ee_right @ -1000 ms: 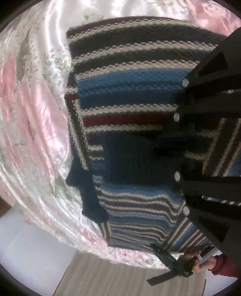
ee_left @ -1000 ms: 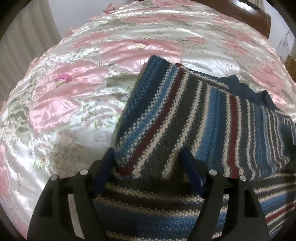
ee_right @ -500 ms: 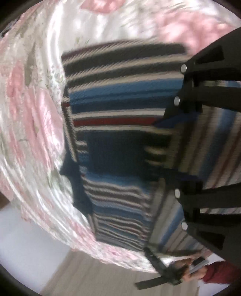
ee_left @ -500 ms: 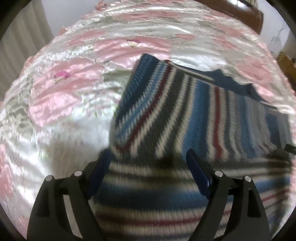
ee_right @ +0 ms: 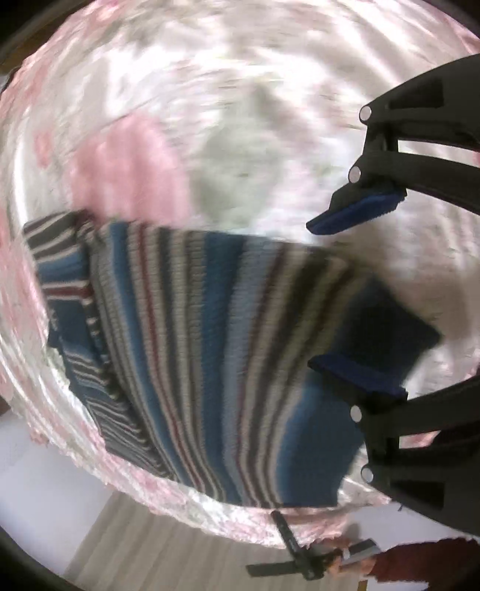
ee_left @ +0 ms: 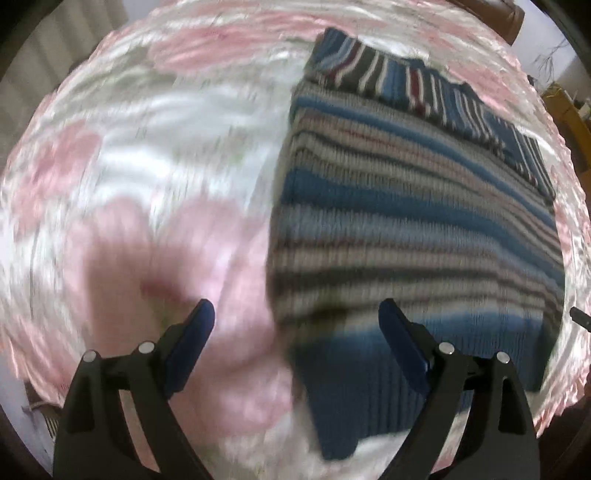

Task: Fold small clothes
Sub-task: 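Move both tools to the ribbed navy hem and grasp it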

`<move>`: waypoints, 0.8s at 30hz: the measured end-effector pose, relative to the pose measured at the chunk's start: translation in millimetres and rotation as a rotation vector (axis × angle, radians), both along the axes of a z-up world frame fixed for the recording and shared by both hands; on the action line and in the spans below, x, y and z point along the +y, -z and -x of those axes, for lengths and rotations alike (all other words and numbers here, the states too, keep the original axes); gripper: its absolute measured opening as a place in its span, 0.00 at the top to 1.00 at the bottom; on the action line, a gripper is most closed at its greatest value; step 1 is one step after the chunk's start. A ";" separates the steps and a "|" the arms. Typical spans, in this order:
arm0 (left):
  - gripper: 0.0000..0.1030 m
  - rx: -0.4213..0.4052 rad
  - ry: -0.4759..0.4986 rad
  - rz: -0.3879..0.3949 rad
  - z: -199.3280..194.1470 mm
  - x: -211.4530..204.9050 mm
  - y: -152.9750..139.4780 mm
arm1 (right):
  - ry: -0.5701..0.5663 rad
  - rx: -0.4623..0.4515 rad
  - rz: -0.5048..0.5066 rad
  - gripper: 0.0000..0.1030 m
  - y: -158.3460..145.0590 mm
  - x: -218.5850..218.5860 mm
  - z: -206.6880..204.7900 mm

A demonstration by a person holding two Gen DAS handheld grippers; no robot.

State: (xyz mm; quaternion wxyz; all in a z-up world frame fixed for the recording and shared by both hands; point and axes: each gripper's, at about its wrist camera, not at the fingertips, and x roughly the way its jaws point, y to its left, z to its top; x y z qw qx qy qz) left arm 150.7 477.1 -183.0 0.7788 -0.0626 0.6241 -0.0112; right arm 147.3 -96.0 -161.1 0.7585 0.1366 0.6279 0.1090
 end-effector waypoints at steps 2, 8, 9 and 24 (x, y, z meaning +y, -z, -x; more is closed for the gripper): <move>0.13 0.023 0.001 0.040 15.2 -1.3 4.6 | 0.012 0.016 -0.012 0.33 3.6 -1.0 17.8; 0.13 0.042 0.022 0.091 34.8 -17.1 16.3 | 0.013 0.041 -0.007 0.32 16.2 8.5 36.4; 0.13 0.049 0.023 0.090 36.8 -20.2 18.7 | 0.012 0.045 -0.001 0.32 17.6 9.7 37.9; 0.30 0.076 0.003 0.142 48.7 -37.1 27.5 | -0.020 0.103 -0.039 0.31 39.0 33.2 57.8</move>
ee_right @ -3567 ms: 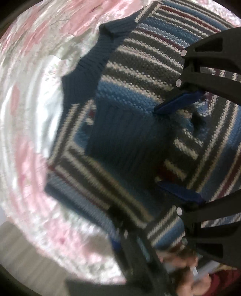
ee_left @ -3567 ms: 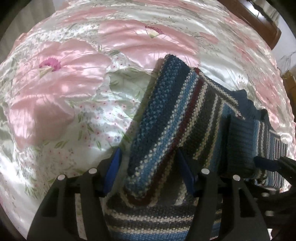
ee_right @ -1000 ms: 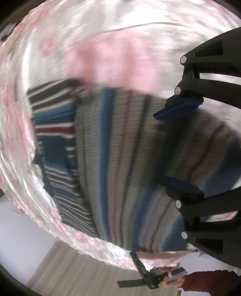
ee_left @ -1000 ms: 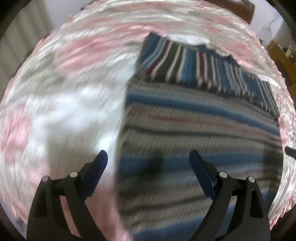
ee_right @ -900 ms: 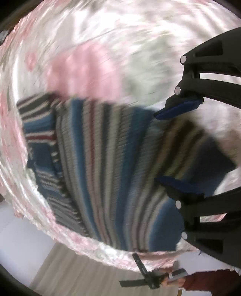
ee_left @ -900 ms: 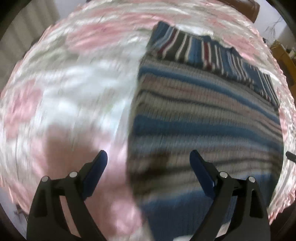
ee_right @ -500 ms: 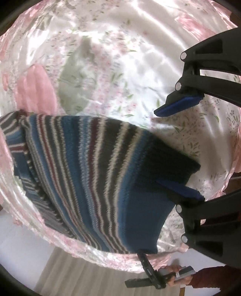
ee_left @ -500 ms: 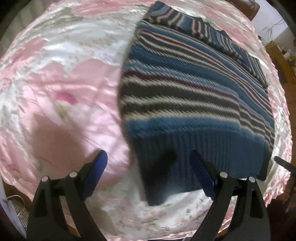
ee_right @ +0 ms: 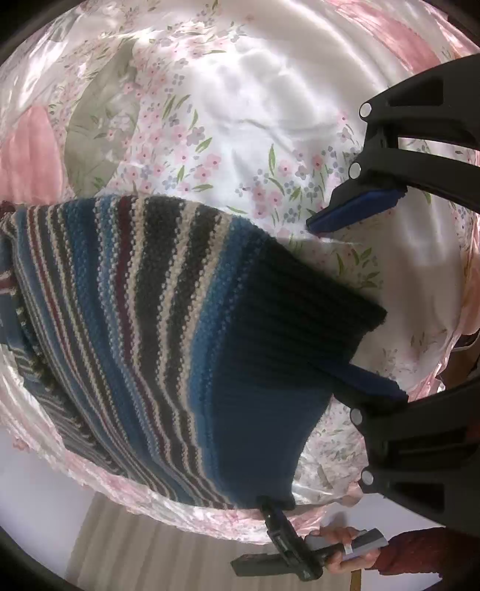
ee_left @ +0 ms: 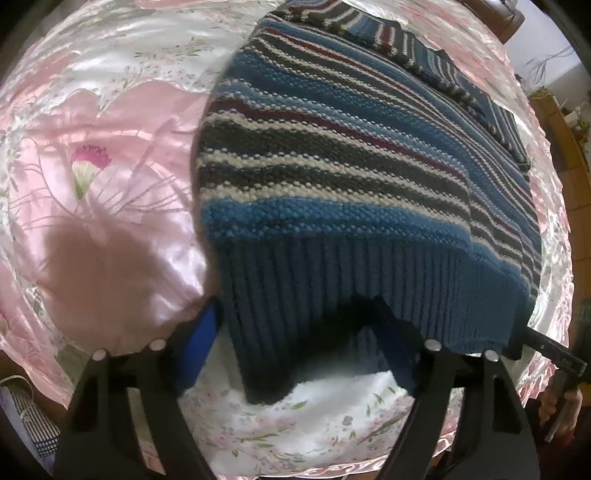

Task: Fold small clothes
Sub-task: 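Move both tools to the ribbed navy hem and grasp it, then lift the hem with both tools and fold it toward the collar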

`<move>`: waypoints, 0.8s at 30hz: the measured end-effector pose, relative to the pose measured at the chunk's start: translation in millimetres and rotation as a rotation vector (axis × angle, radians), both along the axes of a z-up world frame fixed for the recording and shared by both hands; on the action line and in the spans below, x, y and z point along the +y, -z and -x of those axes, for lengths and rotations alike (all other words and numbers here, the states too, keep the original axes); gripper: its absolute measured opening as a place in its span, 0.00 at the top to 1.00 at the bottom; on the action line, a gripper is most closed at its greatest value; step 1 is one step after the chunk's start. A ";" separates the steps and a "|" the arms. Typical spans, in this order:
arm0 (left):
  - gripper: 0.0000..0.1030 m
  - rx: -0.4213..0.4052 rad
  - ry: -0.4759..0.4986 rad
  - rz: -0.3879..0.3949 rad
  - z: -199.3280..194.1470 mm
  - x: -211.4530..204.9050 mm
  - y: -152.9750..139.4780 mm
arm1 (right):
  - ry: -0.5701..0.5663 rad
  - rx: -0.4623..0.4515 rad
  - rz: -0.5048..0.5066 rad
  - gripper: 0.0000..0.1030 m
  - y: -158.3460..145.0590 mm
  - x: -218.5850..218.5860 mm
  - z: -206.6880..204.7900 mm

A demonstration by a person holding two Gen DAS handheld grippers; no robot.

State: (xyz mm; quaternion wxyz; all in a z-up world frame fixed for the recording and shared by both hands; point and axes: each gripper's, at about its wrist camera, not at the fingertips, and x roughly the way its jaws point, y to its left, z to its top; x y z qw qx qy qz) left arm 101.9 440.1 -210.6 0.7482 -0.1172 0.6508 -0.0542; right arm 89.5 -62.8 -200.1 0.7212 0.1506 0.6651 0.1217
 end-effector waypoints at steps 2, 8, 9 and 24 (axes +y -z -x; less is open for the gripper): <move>0.34 0.000 -0.002 -0.003 0.1 -0.6 0.7 | -0.015 0.000 -0.015 0.31 0.0 2.9 2.0; 0.58 -0.002 -0.054 0.021 0.4 6.3 1.4 | -0.007 -0.002 -0.029 0.56 4.6 4.3 4.6; 0.65 -0.001 -0.064 0.023 1.0 7.7 0.2 | -0.007 -0.001 -0.041 0.64 5.0 3.9 5.0; 0.90 -0.011 -0.041 0.027 0.5 3.2 -3.7 | -0.039 -0.026 -0.060 0.89 -0.9 8.3 5.5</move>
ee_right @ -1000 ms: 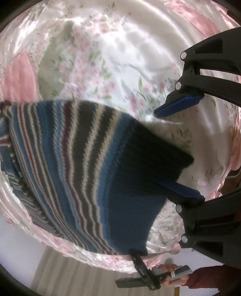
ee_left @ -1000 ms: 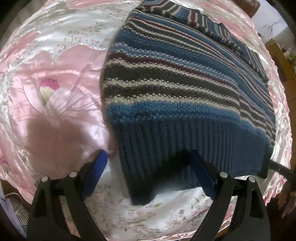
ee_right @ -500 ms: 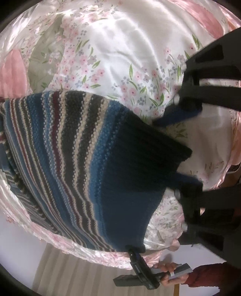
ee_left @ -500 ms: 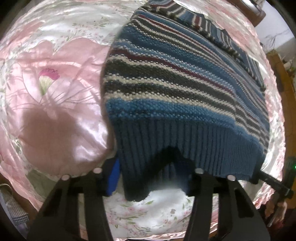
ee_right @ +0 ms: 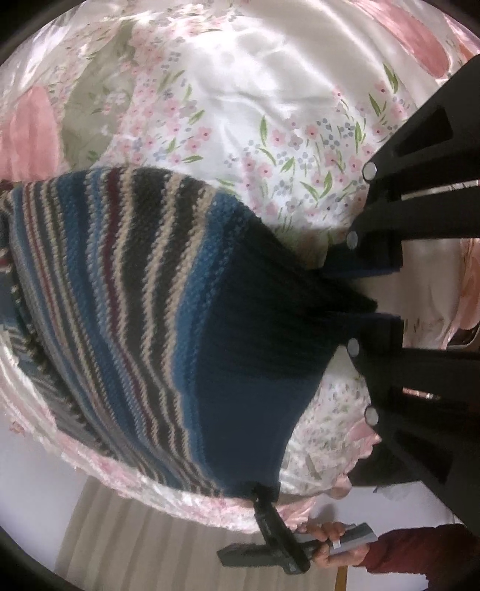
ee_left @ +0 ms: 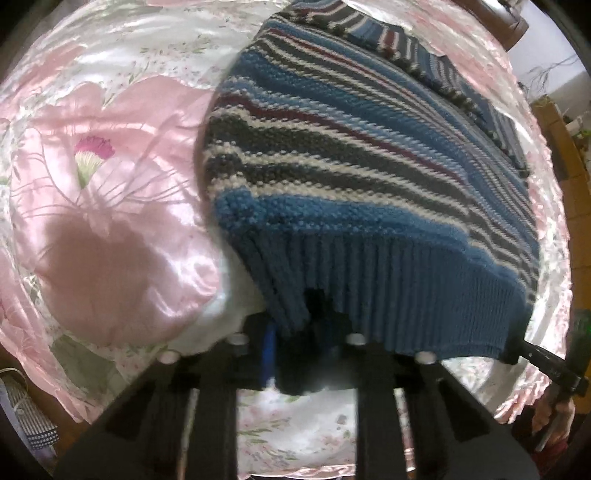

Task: Fold small clothes
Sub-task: 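Lift the hem with both tools and fold it toward the collar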

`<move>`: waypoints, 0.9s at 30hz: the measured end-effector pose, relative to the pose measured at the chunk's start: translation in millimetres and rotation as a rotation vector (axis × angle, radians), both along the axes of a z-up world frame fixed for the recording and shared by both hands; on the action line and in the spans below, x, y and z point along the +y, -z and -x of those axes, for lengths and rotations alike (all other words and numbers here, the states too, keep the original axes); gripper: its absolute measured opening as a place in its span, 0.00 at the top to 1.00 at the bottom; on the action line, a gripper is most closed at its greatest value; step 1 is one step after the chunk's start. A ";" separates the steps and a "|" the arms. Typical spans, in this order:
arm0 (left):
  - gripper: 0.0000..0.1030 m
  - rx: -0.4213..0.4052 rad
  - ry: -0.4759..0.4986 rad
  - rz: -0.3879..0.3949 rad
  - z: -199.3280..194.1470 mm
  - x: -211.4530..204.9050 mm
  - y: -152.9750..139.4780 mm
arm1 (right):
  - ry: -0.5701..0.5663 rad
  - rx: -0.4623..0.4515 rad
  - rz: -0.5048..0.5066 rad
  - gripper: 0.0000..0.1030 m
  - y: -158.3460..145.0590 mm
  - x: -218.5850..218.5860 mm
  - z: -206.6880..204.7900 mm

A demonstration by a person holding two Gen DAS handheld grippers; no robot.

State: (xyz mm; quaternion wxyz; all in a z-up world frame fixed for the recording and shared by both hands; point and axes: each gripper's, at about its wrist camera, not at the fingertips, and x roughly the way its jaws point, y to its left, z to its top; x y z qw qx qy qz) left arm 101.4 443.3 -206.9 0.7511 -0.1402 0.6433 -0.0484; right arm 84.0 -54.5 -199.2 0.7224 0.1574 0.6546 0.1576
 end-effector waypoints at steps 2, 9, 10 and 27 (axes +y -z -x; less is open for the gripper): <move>0.91 -0.017 -0.015 0.038 -1.4 3.5 -8.7 | 0.005 -0.022 -0.039 0.89 -10.6 -3.2 -1.5; 0.91 -0.102 -0.030 0.139 -17.8 10.1 -47.2 | 0.032 -0.099 -0.164 0.90 -48.0 -16.9 -18.7; 0.91 -0.114 -0.035 0.160 -24.3 11.2 -53.3 | 0.038 -0.110 -0.182 0.90 -53.4 -19.7 -24.0; 0.91 -0.086 -0.124 0.202 -137.8 15.3 -14.7 | 0.162 -0.051 -0.231 0.91 -30.9 -55.5 -151.2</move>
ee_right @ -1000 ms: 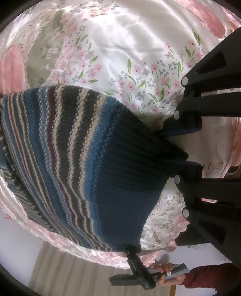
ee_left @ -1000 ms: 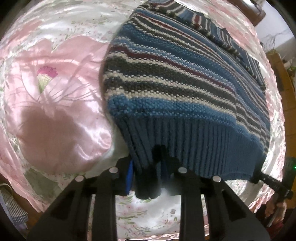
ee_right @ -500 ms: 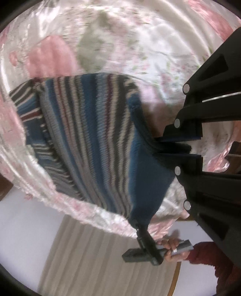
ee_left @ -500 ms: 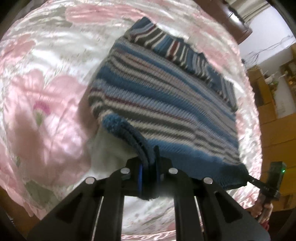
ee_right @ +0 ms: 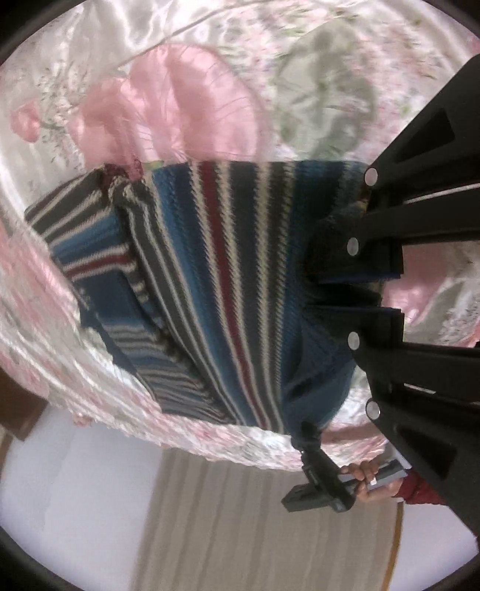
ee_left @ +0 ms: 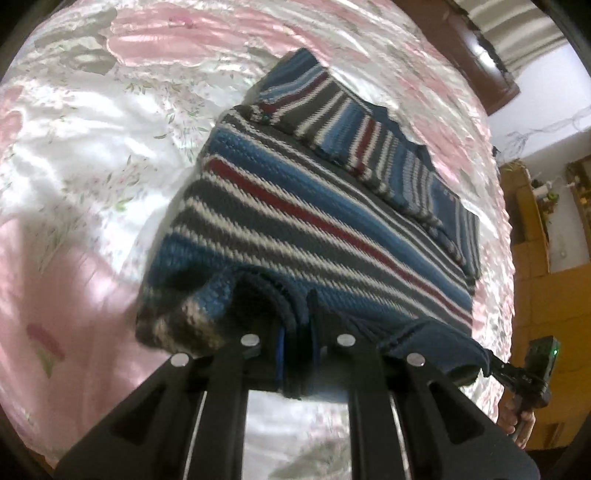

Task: Fold small clothes
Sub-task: 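Lift the hem with both tools and fold it toward the collar, then grasp the folded hem edge with both tools and lift it toward the collar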

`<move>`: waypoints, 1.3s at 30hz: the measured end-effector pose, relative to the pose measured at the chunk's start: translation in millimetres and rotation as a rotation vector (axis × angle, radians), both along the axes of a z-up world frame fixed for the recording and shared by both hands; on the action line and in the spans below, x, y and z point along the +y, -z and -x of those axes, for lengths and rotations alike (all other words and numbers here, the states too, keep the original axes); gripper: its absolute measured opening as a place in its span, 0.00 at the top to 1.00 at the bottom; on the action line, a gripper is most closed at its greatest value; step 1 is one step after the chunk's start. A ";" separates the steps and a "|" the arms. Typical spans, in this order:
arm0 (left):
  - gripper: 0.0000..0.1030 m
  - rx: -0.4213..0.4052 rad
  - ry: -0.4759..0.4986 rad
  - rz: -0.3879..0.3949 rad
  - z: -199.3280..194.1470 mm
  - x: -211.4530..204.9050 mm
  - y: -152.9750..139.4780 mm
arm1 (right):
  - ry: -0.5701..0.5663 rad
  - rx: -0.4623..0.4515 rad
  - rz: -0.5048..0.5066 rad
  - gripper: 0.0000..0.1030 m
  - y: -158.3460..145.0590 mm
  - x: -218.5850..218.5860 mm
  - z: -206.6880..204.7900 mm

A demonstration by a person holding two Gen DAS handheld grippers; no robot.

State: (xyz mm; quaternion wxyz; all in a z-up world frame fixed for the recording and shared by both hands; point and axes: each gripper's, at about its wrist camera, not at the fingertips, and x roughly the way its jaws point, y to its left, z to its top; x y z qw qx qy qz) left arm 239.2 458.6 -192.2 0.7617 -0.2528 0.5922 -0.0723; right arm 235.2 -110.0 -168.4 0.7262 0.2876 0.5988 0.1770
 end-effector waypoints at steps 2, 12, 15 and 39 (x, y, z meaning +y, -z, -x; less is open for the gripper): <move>0.91 0.024 0.008 -0.021 -11.5 -4.7 12.2 | -0.003 0.022 0.011 0.91 10.3 -0.4 -10.3; 0.65 0.086 -0.007 0.083 -24.8 2.8 27.5 | -0.018 0.071 -0.019 0.80 31.1 -11.5 -22.7; 0.41 0.053 -0.033 0.083 -17.5 19.2 12.4 | 0.050 0.034 0.065 0.27 17.2 -34.8 -15.4; 0.25 -0.056 0.386 -0.303 -50.0 -43.3 -2.3 | -0.232 -0.118 0.226 0.21 -19.5 29.2 -31.6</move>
